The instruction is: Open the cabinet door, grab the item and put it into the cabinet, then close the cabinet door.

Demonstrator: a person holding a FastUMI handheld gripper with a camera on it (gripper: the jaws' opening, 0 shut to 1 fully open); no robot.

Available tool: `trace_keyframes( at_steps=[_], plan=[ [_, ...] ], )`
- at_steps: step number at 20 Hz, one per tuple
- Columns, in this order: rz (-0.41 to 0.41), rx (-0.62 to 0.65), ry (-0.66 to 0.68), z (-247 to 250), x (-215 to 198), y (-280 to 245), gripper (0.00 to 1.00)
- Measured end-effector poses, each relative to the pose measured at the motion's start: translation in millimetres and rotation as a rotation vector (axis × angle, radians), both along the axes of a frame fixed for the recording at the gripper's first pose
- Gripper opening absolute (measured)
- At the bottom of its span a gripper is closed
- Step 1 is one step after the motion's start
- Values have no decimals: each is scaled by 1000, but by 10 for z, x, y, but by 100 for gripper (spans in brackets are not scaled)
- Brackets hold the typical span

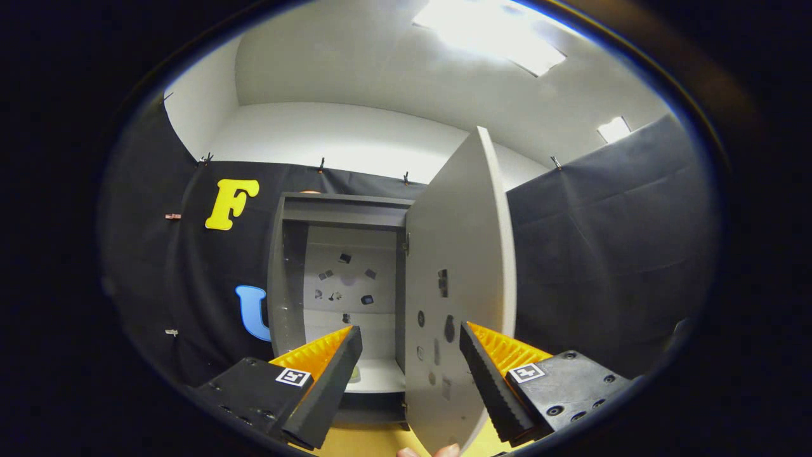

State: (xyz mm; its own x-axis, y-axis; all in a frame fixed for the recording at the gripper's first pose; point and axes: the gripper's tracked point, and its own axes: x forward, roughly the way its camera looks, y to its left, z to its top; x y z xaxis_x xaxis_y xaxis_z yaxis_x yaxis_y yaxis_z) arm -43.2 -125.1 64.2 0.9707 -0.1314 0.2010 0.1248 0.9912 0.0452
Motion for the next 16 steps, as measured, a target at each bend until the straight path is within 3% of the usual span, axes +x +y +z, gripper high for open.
trace_keyframes(
  at_steps=[5, 11, 13, 16],
  plan=[
    [-141, -9, 72, -261, -286, -819, 97],
    [-239, -5, 186, -916, 91, -1620, 97],
    [-252, -5, 226, -1135, 261, -1789, 97],
    [-204, 23, 271, -1319, 451, -1758, 98]
  ],
)
